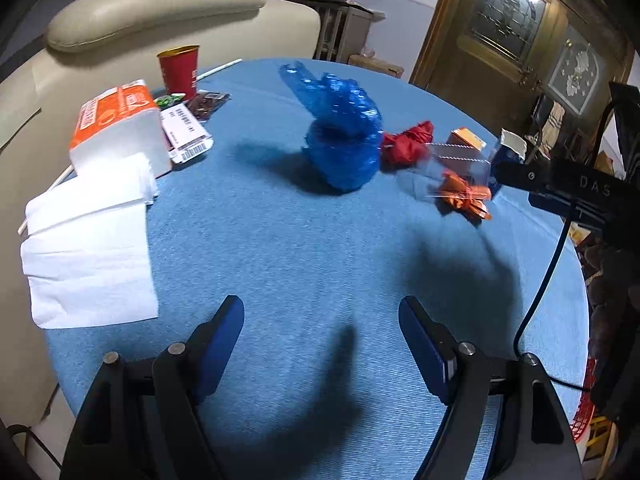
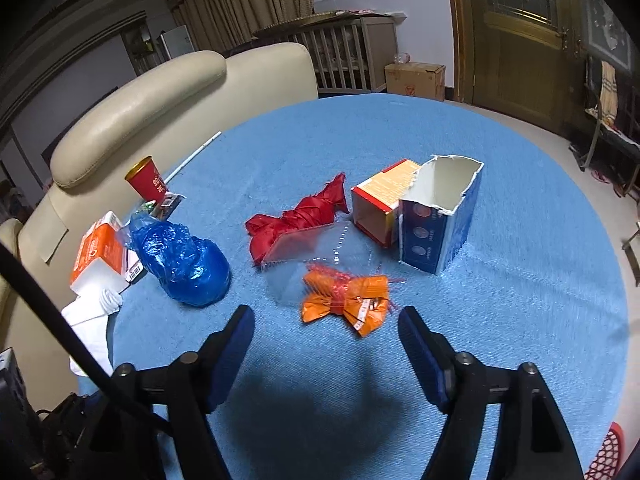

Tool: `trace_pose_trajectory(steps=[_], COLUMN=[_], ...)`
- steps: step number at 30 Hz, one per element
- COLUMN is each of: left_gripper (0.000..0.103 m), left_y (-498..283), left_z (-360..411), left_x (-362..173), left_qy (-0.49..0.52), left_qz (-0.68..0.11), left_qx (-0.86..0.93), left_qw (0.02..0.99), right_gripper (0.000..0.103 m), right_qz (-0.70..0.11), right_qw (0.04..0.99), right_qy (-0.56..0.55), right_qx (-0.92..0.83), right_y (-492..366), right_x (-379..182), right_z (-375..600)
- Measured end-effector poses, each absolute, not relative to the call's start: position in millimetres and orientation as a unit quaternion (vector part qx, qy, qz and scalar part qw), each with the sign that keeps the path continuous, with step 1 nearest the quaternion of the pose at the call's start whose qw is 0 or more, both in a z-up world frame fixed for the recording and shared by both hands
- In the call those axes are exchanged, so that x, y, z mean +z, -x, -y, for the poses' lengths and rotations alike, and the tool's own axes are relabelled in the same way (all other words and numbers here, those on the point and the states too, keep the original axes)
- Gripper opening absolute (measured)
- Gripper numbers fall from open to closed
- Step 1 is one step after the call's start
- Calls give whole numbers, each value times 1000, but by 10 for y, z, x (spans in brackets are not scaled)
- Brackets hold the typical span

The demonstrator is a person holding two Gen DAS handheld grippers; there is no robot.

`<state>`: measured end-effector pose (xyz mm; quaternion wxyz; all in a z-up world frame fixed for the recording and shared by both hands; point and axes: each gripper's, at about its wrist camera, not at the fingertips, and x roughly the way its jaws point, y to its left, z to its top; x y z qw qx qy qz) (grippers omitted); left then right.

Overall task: Collect trash
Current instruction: 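Grasp the clear plastic box with the right gripper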

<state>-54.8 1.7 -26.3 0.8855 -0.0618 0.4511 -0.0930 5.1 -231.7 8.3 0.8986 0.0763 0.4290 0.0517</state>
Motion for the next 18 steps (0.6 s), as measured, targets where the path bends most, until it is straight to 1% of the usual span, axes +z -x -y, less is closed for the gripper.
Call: trace_pose_trajectory(steps=[3,4,5,10,16,17,18], left_gripper=[80,80,80,80,80,80,80], left_y=[524,521,517,503,479,469,467], left_z=[-84,-103,-125,-174,-200,-200,-200], left_x=[-298,-301,-297,-279,-259,-253,-247], left_qy=[66,68,71,76,76,75,75], left_qz=[-456,-455,-454,-450,-448,-448,-447], left_qx=[-89,-89,-88,-86,-81,-80,-80], left_qw=[883,883,884,886,887,887,888], right_gripper=[92,98,99,99,98,97,92], right_qz=[-433,-432,-429,-412,-427,-428,-429], right_qw=[898,899,901,911,904,903,903], right_qy=[-65,-62,-57,-24,22,27,31], right_qx=[44,44,43,13,-1,-2,-3], right_y=[-102,-114,-137,-325,-619,-644,-661], right_x=[37,30,32,26,-186,-219,-247], right_z=[2198,2166,2124,1976,1778,1762,1751])
